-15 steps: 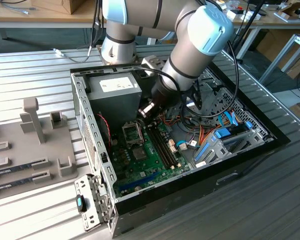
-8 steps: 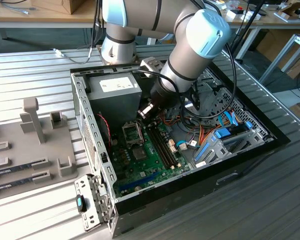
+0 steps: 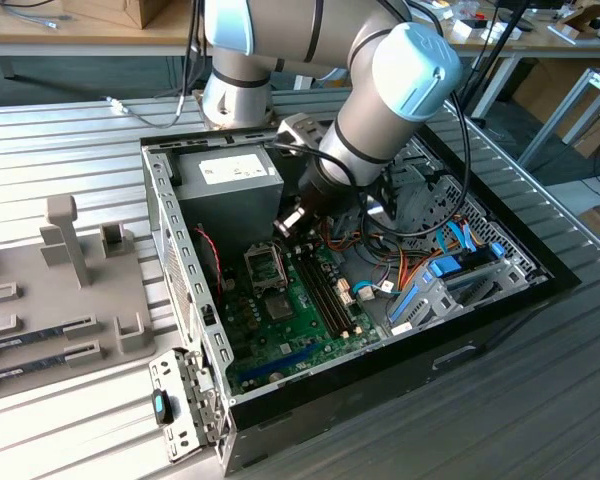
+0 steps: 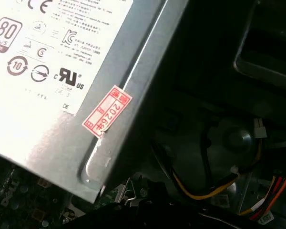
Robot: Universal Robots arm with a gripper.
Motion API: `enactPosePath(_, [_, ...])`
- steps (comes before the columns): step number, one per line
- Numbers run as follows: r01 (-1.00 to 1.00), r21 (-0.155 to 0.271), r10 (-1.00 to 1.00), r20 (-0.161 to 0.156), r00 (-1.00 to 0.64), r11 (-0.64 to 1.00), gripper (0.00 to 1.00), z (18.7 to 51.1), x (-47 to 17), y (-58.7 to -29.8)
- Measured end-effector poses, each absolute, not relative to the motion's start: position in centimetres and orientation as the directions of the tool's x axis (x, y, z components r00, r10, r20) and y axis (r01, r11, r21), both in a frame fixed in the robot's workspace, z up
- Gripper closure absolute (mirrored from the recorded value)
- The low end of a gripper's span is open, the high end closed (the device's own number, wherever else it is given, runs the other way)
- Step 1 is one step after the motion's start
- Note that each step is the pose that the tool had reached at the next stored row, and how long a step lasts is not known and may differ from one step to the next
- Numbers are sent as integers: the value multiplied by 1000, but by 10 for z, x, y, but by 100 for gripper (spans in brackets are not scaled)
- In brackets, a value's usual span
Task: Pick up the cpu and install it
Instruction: 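Close the cpu cover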
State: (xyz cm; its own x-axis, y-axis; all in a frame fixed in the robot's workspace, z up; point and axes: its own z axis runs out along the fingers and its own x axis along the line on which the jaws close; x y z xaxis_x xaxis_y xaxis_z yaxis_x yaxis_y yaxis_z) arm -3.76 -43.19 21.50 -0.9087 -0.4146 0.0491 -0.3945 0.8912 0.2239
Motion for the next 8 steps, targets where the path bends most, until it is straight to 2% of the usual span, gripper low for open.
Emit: enactPosePath(8, [-478, 231, -500, 45, -865, 848, 89, 214, -38, -431])
